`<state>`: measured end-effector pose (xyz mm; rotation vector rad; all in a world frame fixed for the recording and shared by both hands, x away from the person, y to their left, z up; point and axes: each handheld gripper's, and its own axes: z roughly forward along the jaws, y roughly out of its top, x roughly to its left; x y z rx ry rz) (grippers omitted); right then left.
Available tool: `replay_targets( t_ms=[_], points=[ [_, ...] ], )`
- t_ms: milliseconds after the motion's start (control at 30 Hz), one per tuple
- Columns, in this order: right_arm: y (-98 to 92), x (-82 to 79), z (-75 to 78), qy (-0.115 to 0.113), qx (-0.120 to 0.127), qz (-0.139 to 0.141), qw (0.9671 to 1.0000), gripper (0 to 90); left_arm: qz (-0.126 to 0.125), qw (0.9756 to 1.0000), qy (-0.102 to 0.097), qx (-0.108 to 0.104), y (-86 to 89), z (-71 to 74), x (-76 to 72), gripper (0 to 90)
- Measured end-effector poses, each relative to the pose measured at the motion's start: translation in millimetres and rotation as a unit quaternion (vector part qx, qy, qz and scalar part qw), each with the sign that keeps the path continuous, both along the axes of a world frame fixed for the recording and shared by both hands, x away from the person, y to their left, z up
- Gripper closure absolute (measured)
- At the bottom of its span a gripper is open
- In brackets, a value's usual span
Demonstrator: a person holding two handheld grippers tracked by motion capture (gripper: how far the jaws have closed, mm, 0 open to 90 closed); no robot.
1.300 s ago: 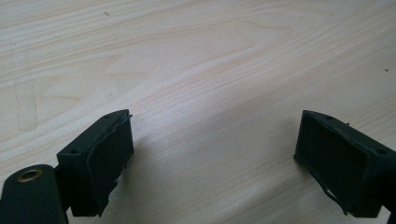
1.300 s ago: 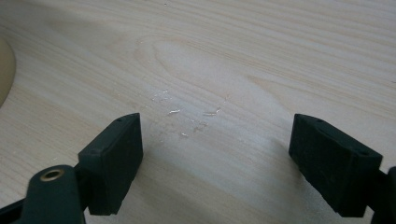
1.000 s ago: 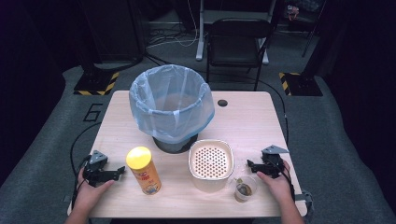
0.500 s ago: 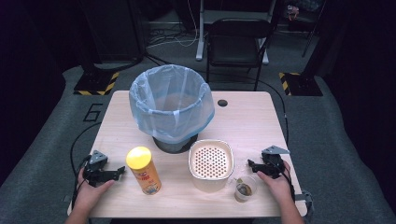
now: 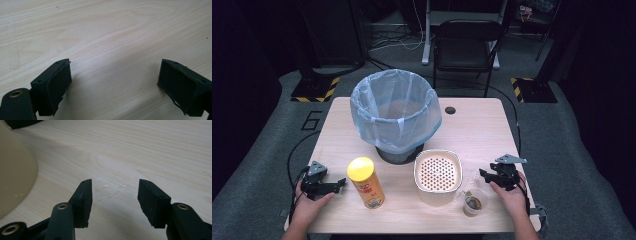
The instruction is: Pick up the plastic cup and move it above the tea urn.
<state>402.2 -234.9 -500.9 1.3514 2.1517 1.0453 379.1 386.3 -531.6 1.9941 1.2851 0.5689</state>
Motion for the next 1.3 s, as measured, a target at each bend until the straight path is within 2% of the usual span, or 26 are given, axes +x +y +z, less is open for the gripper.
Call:
replay_targets(
  t_ms=[100, 233, 267, 367, 533, 833, 1133, 1300],
  points=[
    [1.0, -3.1, 7.8, 0.004, 0.012, 0.006, 0.9999, 47.4, 0.0, 1.0, 0.0, 0.0, 0.0, 0.0, 0.0, 11.2],
    [1.9, -7.1, 19.6, -0.007, 0.0, 0.011, 0.9999, 47.9, 0.0, 1.0, 0.0, 0.0, 0.0, 0.0, 0.0, 11.2],
    [2.9, -8.2, 21.8, -0.006, 0.009, 0.012, 0.9999, 47.9, 0.0, 1.0, 0.0, 0.0, 0.0, 0.0, 0.0, 11.2],
    [5.3, -11.4, 27.9, -0.007, 0.013, 0.016, 0.9998, 47.6, 0.0, 1.0, 0.0, 0.0, 0.0, 0.0, 0.0, 11.2],
    [11.9, -20.7, 36.6, -0.005, 0.017, 0.033, 0.9993, 43.9, 0.001, 1.0, 0.0, 0.0, -0.2, 0.0, 0.0, 11.2],
    [24.0, -46.0, 54.2, -0.024, 0.022, 0.06, 0.9977, 37.2, 0.002, 1.0, 0.0, -0.001, -0.6, 0.0, 0.2, 11.2],
    [28.3, -61.2, 62.3, -0.024, 0.03, 0.082, 0.9958, 33.4, 0.002, 1.0, 0.0, -0.001, -0.6, 0.0, 0.2, 11.2],
    [34.9, -72.9, 67.7, -0.036, 0.039, 0.099, 0.9937, 29.7, 0.002, 1.0, 0.0, -0.001, -0.6, 0.0, 0.2, 11.2]
  ],
)
